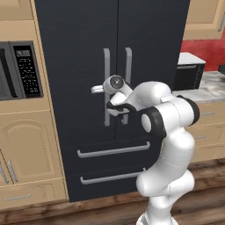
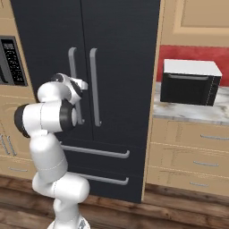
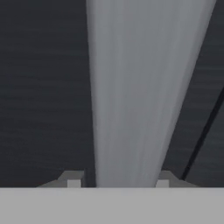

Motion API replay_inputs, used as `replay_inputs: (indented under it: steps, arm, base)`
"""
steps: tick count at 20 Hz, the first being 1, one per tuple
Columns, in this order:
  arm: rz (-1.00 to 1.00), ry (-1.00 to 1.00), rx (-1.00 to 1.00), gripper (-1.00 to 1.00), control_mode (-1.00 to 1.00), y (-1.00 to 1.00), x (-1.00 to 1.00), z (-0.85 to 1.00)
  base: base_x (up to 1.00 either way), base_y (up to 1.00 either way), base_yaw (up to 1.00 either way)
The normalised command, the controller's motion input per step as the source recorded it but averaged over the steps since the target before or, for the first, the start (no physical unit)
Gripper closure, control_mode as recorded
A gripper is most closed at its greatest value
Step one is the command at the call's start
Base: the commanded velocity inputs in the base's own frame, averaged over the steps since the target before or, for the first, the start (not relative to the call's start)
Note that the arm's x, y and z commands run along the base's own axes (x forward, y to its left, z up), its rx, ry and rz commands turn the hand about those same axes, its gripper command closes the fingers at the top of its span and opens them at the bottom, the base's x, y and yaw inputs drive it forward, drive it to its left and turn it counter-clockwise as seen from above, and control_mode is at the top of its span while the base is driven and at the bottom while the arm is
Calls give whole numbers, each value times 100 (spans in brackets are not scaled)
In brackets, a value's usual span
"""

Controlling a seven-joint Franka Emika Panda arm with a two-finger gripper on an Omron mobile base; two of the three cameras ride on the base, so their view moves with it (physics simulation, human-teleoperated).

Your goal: Take the lemon wedge from the fridge and place it on the plate with fish on the dining counter.

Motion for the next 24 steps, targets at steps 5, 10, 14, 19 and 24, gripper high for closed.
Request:
replay_inputs:
  steps: [5,10,14,19,24]
  arm:
    - [0,-2,0,100,-100,26,-34,4]
    - [0,-20,-3,100,-100,70,-73,46]
    - [0,-24,-10,100,-100,96,-84,78]
    - [-1,-21,-15,100,-100,100,-96,94]
    - [-3,-18,-15,100,-100,99,-100,89]
  base:
    - [0,0,0]
    - [0,0,0]
    - [0,0,0]
    - [0,0,0]
    - [0,0,0]
